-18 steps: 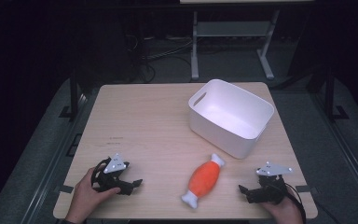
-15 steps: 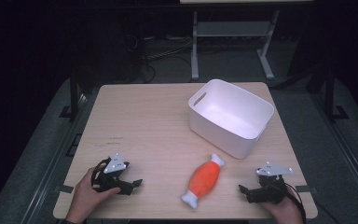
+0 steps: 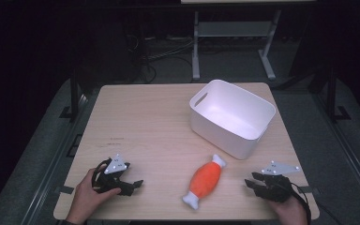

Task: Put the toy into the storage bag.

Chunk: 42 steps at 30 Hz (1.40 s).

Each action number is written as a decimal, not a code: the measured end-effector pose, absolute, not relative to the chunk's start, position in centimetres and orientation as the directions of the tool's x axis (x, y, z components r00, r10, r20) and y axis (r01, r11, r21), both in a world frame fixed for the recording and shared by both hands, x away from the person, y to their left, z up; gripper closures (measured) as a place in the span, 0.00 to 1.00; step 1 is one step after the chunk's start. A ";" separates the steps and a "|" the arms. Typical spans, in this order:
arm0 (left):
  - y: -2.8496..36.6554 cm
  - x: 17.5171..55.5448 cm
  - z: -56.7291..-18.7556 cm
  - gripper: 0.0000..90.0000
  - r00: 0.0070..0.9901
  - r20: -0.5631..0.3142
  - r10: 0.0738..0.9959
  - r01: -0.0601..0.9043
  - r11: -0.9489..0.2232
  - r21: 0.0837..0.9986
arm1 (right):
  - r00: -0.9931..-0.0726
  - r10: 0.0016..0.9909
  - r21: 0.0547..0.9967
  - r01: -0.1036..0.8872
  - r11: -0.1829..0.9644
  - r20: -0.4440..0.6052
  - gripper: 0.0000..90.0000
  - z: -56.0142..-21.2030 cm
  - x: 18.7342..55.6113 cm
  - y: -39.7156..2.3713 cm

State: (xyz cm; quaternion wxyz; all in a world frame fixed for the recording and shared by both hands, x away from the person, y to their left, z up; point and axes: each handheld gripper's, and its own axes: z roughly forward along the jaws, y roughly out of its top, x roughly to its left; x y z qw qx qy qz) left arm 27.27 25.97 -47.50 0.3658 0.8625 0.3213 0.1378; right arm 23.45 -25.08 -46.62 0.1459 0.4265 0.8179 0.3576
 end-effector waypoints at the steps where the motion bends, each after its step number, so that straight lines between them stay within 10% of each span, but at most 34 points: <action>1: 26.0 27.3 -47.5 0.14 0.754 0.001 0.657 0.455 -0.523 0.721 | -0.599 0.798 0.710 0.592 0.381 0.071 0.74 -46.5 23.5 -25.1; 6: 26.0 27.3 -47.5 0.14 0.754 0.002 0.657 0.455 -0.524 0.720 | -0.630 0.772 0.700 0.589 0.404 0.084 0.99 -46.4 23.8 -24.4; 42: 26.0 27.3 -47.5 0.14 0.753 0.001 0.658 0.455 -0.523 0.721 | -0.747 0.661 0.688 0.514 0.512 0.067 1.00 -45.4 28.7 -18.1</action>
